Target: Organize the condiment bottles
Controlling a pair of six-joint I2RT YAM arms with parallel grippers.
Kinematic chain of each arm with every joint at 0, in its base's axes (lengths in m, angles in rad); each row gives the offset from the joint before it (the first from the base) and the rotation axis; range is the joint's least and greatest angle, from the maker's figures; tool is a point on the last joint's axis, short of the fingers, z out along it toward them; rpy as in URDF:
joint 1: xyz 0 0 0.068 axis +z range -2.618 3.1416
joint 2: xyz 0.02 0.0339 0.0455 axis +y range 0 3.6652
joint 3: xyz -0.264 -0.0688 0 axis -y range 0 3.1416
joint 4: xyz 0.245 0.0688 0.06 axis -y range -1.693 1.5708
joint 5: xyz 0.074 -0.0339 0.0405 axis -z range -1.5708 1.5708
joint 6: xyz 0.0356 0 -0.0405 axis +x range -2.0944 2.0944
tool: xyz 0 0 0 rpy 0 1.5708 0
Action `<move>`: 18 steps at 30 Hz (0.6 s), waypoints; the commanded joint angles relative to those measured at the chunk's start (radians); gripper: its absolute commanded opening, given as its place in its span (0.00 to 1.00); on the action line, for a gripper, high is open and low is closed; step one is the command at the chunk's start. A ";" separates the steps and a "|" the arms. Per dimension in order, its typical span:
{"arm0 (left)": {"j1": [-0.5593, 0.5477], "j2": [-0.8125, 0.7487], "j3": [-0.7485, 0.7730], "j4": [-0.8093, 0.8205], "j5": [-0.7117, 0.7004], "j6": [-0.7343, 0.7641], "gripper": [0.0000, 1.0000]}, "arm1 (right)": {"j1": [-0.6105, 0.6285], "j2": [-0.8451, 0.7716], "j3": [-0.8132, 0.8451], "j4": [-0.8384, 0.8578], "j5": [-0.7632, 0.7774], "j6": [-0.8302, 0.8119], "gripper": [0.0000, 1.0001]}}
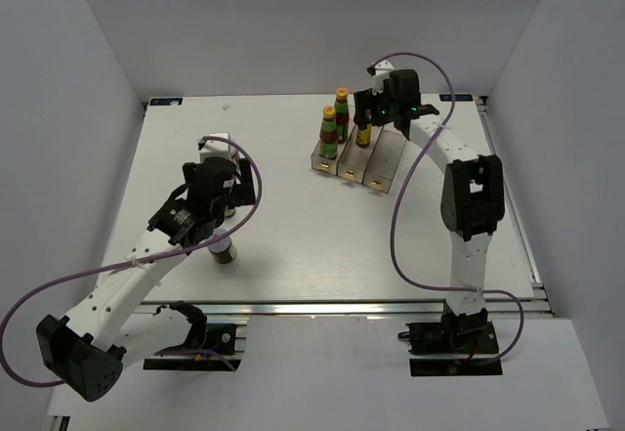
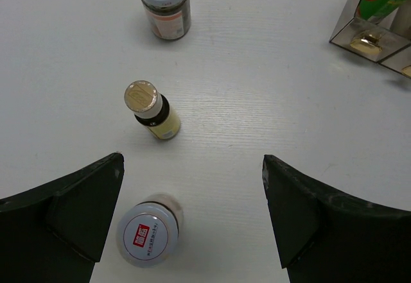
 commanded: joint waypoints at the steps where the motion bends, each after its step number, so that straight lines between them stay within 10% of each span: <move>1: 0.026 0.015 0.049 -0.009 0.005 -0.036 0.98 | -0.051 -0.194 -0.083 0.066 -0.031 0.031 0.87; 18: 0.212 0.222 0.029 0.083 0.064 -0.019 0.98 | -0.227 -0.898 -0.714 0.142 -0.344 0.099 0.59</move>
